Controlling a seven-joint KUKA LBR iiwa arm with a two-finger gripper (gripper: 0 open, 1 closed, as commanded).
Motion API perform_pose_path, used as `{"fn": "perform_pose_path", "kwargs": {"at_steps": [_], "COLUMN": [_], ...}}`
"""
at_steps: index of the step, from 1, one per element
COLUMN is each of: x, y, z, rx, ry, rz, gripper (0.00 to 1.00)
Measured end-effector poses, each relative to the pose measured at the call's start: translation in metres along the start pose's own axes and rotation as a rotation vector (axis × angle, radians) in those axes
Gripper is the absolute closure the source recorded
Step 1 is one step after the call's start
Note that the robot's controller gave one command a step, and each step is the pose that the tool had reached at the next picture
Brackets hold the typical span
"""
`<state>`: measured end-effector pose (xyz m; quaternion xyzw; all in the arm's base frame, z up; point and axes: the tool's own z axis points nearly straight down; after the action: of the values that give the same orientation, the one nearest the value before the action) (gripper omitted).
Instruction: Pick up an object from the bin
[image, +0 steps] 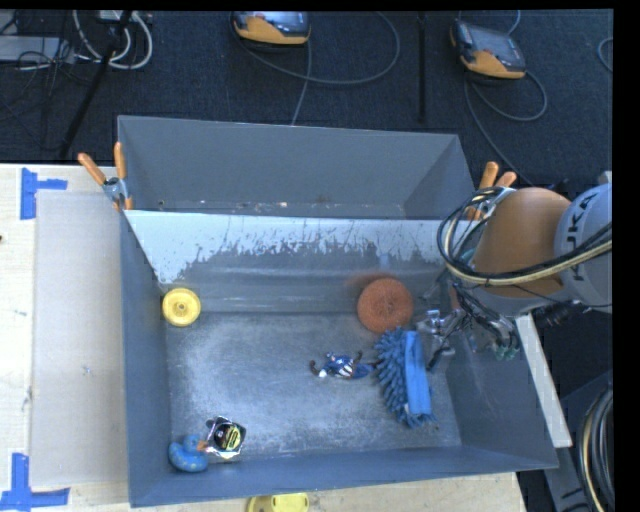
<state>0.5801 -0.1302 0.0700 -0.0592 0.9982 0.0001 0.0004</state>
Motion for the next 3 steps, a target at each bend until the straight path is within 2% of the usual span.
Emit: {"fn": "perform_pose_path", "kwargs": {"at_steps": [1,2,3], "x": [0.013,-0.018,-0.018], "y": [0.016,0.022,0.022], "z": [-0.042,-0.062,-0.061], "rx": [-0.001,0.0,0.0], "ry": [0.003,-0.001,-0.001], "rz": [0.003,0.003,0.002], "gripper": [1.0,0.0,0.0]}}
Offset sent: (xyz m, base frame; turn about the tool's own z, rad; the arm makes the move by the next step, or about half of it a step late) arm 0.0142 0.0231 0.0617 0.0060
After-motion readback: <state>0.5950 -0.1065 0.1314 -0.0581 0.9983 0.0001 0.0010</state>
